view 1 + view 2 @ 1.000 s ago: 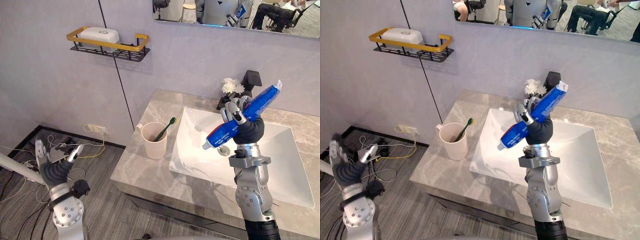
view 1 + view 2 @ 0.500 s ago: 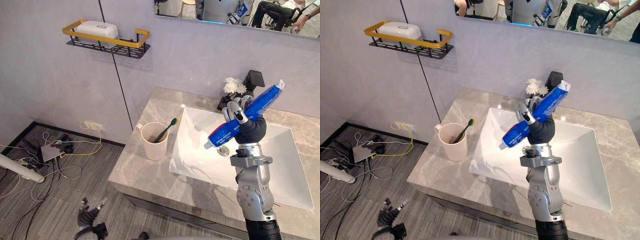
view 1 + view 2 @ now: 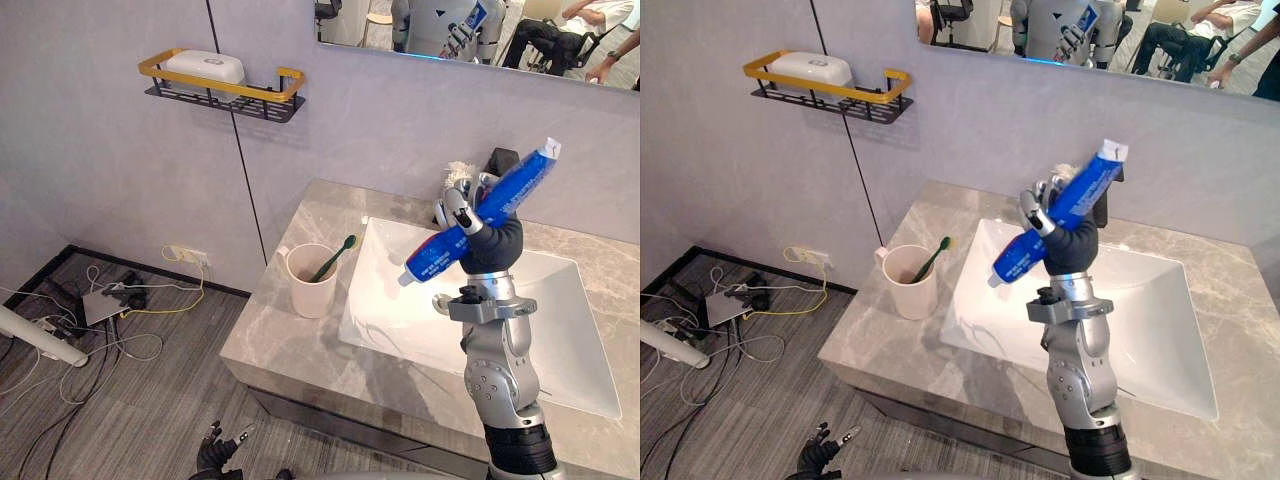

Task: Organize washtable

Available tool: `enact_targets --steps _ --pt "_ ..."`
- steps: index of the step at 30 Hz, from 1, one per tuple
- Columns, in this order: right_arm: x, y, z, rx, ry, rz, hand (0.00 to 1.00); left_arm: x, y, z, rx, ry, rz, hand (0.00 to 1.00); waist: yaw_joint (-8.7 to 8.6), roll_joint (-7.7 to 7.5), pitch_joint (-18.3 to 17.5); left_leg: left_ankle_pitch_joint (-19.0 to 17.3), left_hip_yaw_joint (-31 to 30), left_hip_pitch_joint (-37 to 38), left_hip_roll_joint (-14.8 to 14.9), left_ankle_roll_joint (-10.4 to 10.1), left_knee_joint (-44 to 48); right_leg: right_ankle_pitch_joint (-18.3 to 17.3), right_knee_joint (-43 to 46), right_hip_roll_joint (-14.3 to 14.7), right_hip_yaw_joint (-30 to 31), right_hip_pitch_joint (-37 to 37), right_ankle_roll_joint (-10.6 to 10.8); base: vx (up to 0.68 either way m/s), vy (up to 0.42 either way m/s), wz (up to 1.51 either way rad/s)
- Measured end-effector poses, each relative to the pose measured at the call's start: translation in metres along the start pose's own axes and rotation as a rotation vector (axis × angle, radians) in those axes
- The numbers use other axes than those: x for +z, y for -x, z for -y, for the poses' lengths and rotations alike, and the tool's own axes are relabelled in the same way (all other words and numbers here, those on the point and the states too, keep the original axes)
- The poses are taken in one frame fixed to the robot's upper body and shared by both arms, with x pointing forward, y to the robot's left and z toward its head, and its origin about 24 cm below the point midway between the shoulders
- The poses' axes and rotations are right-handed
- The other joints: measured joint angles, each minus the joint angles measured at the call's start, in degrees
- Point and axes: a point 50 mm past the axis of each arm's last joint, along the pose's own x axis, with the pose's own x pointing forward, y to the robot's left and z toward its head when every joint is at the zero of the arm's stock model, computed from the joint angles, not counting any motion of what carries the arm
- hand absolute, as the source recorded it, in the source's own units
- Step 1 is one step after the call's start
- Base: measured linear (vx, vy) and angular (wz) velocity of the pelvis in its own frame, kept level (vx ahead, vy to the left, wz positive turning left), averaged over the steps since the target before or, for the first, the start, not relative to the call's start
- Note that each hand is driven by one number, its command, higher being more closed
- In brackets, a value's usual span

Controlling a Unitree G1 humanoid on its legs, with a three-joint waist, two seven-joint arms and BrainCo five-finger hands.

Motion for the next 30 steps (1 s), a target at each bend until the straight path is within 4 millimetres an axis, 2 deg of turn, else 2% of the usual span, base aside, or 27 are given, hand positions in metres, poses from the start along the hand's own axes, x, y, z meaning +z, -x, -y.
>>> enact_targets --steps 9,12,18,21,26,30 --pt "0.001 -0.032 -0.035 0.193 -0.016 0.059 1.0 0.007 -0.002 0.018 -0.086 -0.063 0.023 0.0 0.2 -0.44 -0.1 1.1 -1.3 -0.3 -0.7 0.4 -1.1 -0.1 0.5 -0.6 -1.4 -0.2 0.2 -0.02 0.002 0.08" --pt "-0.001 -0.042 -0.043 0.236 -0.002 0.064 1.0 0.01 -0.003 0.024 -0.113 -0.1 0.038 0.0 1.1 -0.68 -0.2 1.2 -1.3 -0.3 -0.9 0.5 -1.1 -0.1 0.6 -0.8 -1.4 -0.3 0.2 0.0 0.0 0.0" --pt "-0.018 -0.054 -0.039 0.224 0.061 0.004 1.0 0.015 -0.003 0.029 -0.17 -0.178 0.07 0.0 1.81 -1.37 -0.6 1.8 -2.6 -1.8 -0.7 0.4 -1.1 -0.1 0.6 -0.5 -2.2 -1.1 0.2 -0.02 -0.013 0.11" --pt "-0.023 -0.055 -0.035 0.219 0.117 -0.023 1.0 0.018 -0.004 0.032 -0.185 -0.191 0.082 0.0 2.97 -1.37 -0.6 1.8 -2.6 -1.8 -0.7 0.3 -1.1 -0.1 0.6 -0.5 -2.2 -1.1 0.2 0.0 0.0 0.0" --pt "-0.033 -0.063 -0.043 0.258 0.178 -0.06 1.0 0.019 -0.004 0.034 -0.197 -0.21 0.088 0.0 3.11 -1.39 -0.6 1.9 -2.8 -2.0 -0.7 0.3 -1.1 -0.1 0.6 -0.4 -2.4 -1.1 0.2 0.0 0.0 0.0" --pt "-0.038 -0.066 -0.042 0.26 0.207 -0.077 1.0 0.021 -0.004 0.034 -0.198 -0.213 0.092 0.0 3.39 -1.6 -0.4 1.9 -2.9 -2.0 -0.7 0.3 -1.1 -0.1 0.6 -0.4 -2.5 -1.1 0.2 0.0 0.0 0.0"
